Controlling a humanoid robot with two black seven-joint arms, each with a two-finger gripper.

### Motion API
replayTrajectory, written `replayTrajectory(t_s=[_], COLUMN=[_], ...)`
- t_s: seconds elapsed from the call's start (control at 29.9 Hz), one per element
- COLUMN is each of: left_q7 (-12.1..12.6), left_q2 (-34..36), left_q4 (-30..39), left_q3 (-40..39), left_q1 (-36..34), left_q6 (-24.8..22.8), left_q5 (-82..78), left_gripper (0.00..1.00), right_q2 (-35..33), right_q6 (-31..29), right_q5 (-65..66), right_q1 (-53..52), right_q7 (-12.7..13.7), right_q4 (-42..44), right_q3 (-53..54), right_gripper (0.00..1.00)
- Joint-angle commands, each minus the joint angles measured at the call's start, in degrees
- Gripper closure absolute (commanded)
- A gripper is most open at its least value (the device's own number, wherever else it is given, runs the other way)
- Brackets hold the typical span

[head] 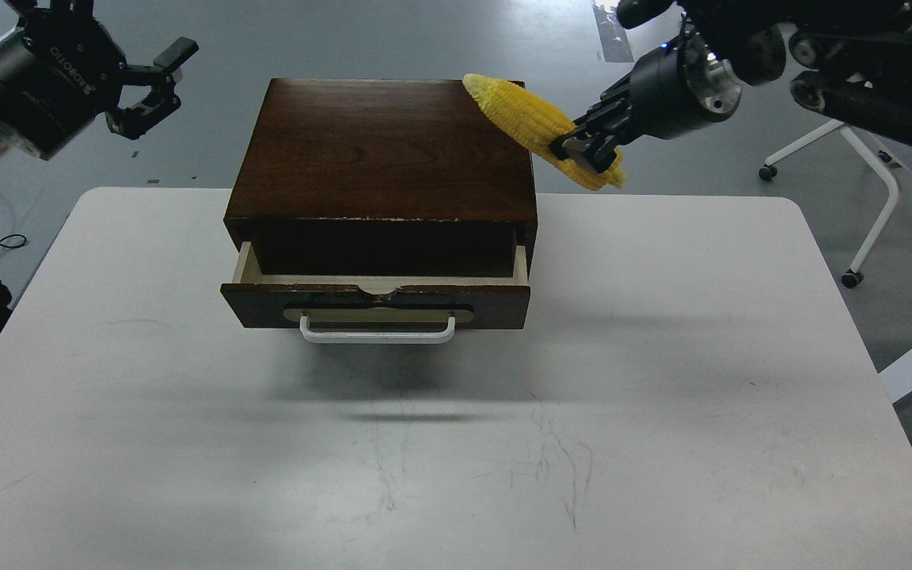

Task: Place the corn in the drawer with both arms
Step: 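Carry the corn over the open drawer and lower it inside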

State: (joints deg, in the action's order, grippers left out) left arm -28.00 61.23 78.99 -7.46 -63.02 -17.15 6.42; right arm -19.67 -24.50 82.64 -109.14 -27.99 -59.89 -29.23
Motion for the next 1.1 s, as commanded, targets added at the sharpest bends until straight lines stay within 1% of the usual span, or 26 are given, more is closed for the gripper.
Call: replayTrajectory(t_s=[0.0, 0.13, 0.3, 0.5, 0.53, 0.57, 0.63, 0.7, 1.07], left_q7=[0.0, 0.0, 0.0, 0.0, 0.0, 0.0, 0.0, 0.0, 0.0], left_q2=[0.0, 0.2, 0.3, 0.5, 0.6, 0.6, 0.6, 0.6, 0.9], left_q4=[0.0, 0.0, 0.0, 0.1, 0.1, 0.1, 0.2, 0.2, 0.3], left_q3=[0.0, -0.1, 0.0, 0.0, -0.1, -0.1, -0.2, -0.3, -0.4], left_q1=[0.0, 0.0, 0.1, 0.1, 0.1, 0.1, 0.1, 0.2, 0.2], left_q6=[0.1, 0.1, 0.1, 0.1, 0.0, 0.0, 0.0, 0.0, -0.1], left_q5=[0.1, 0.1, 0.1, 0.1, 0.1, 0.1, 0.1, 0.1, 0.1], left_gripper=[0.01, 0.01, 0.01, 0.01, 0.01, 0.01, 0.01, 0.01, 0.01], right_q2=[6.1, 12.4, 14.7, 15.4, 15.7, 15.7, 15.9, 15.9, 17.4], right_q6=[1.9, 4.7, 5.8, 6.4, 7.7, 7.7, 10.2, 11.0, 11.2], right_q5=[0.1, 0.7, 1.5, 4.5, 4.5, 4.5, 5.6, 6.7, 7.0], right_q1=[-2.8, -5.7, -8.0, -8.5, -8.5, -8.5, -8.5, -8.4, -6.5], right_q7=[0.0, 0.0, 0.0, 0.0, 0.0, 0.0, 0.0, 0.0, 0.0], right_q4=[-0.2, -1.1, -5.1, -7.1, -7.2, -7.2, -7.1, -7.1, -6.1], right_q3=[-2.3, -5.0, -5.3, -6.5, -7.8, -7.8, -9.7, -10.1, -10.5], right_gripper=[0.88, 0.88, 0.88, 0.88, 0.88, 0.88, 0.87, 0.87, 0.87])
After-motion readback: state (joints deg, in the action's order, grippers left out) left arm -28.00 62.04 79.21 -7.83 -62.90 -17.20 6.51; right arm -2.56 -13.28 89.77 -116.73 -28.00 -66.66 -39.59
